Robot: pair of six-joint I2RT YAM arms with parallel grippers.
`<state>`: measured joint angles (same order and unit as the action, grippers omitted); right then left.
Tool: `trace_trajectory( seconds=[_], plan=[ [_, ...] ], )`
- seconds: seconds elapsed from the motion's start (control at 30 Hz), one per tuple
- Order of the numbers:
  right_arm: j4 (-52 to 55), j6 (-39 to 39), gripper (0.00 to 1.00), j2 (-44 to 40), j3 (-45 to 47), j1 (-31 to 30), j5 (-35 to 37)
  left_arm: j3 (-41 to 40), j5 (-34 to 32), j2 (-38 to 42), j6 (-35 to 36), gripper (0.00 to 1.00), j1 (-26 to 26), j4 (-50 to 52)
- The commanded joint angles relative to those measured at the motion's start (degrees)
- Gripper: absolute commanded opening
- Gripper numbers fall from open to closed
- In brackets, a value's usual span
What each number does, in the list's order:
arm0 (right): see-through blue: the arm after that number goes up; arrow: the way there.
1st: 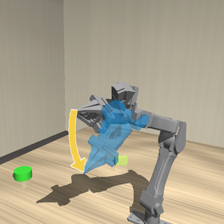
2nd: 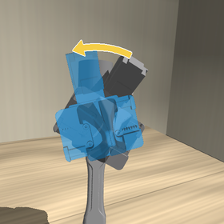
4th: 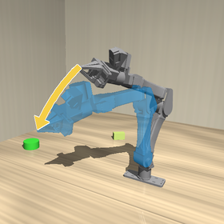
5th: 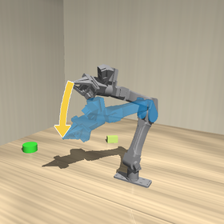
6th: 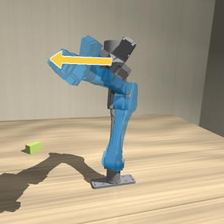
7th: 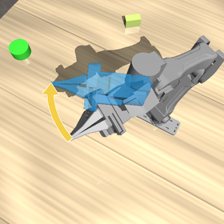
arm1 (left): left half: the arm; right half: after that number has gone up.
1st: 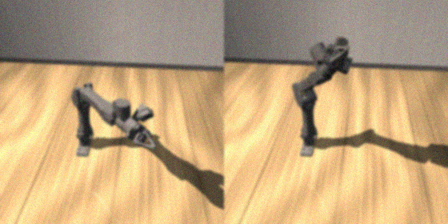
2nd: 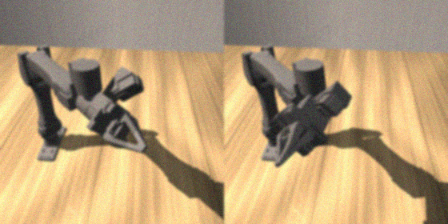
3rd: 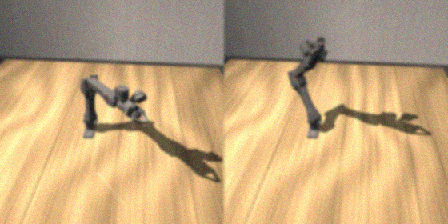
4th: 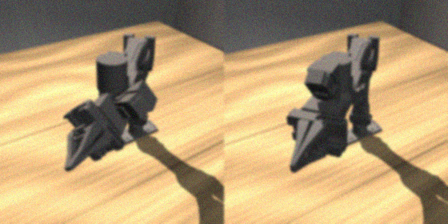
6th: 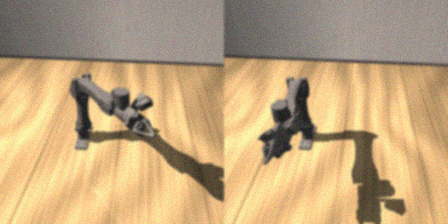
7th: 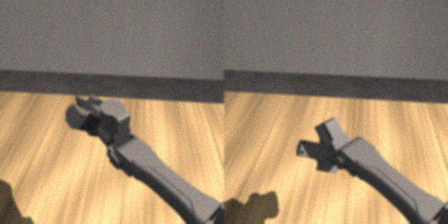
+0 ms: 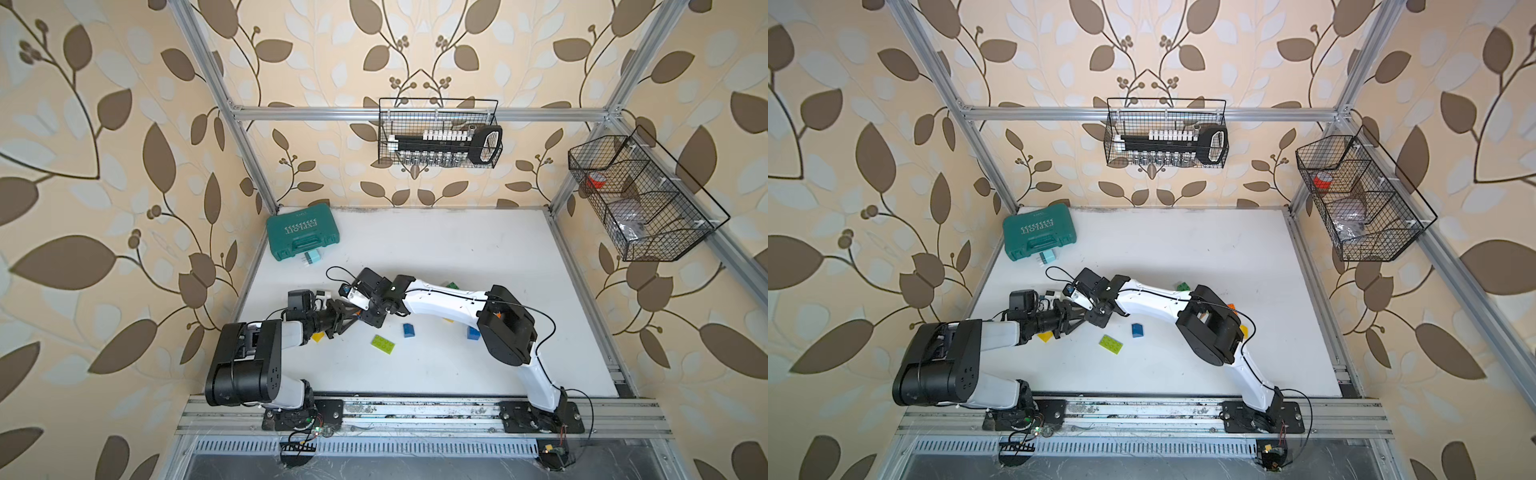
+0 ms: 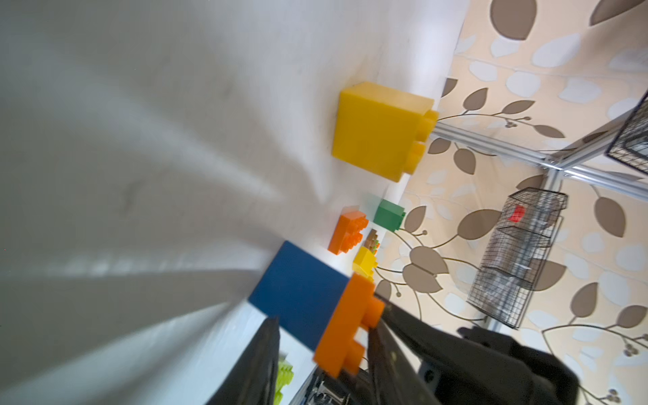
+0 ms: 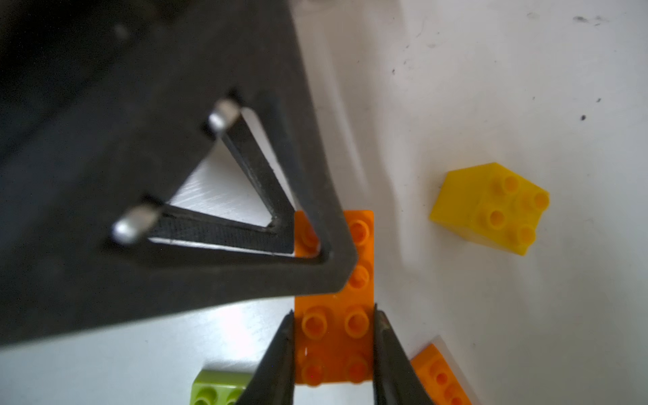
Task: Assemble a fork with lego
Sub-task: Assemble the lego brick with the lego brick.
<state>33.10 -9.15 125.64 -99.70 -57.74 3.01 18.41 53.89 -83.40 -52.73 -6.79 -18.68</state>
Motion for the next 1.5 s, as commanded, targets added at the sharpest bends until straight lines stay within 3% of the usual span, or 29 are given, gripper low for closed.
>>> trace_trajectory(
  seconds=[0.0, 0.1, 0.23, 0.6, 0.8, 1.23, 1.47],
  plan=[
    [5.0, -0.5, 0.23, 3.0, -0.7, 0.5, 1.1, -1.7, -8.7, -2.3, 1.4, 0.40, 0.5, 10.5],
    [5.3, -1.3, 0.24, 2.8, -2.0, 0.8, 0.9, -1.5, -9.4, -2.5, 1.8, 0.40, 0.6, 11.7],
    [5.0, -2.8, 0.24, 2.2, -3.0, 1.4, -2.2, -1.4, -7.1, -2.3, 0.0, 0.48, 0.5, 8.1],
    [4.5, -12.9, 0.25, -2.0, -3.6, 6.3, -13.6, 4.0, -4.3, 9.3, -1.1, 0.68, 0.2, 11.3],
    [7.8, -17.4, 0.26, -1.6, -4.4, 7.2, -17.8, 6.1, -2.4, 10.5, -0.4, 0.68, -2.6, 13.2],
    [6.0, -24.0, 0.31, 1.3, -5.0, 5.0, -11.4, 12.4, -1.6, 7.2, 7.0, 0.74, -5.9, 21.5],
    [9.0, -26.5, 0.42, 3.0, -8.3, 5.2, -14.5, 13.4, -1.6, 4.9, 8.5, 0.82, -6.6, 22.4]
  ],
)
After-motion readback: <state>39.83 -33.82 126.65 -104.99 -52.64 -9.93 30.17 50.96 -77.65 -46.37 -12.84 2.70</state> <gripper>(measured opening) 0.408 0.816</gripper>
